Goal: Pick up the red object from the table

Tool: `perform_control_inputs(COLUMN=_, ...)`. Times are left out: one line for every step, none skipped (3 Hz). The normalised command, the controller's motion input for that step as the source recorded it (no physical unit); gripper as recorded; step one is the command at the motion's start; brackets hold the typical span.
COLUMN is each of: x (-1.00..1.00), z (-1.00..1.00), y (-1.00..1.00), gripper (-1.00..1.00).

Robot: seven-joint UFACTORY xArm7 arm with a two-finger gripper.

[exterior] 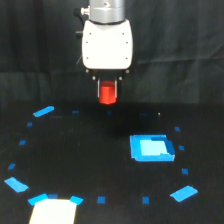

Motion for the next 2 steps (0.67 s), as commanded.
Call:
perform_control_inputs(x=0.05, z=-0.18, y=-0.07, gripper=-1.0)
perform_control_inputs(x=0.08, z=-0.2, y=0.01, gripper=-1.0)
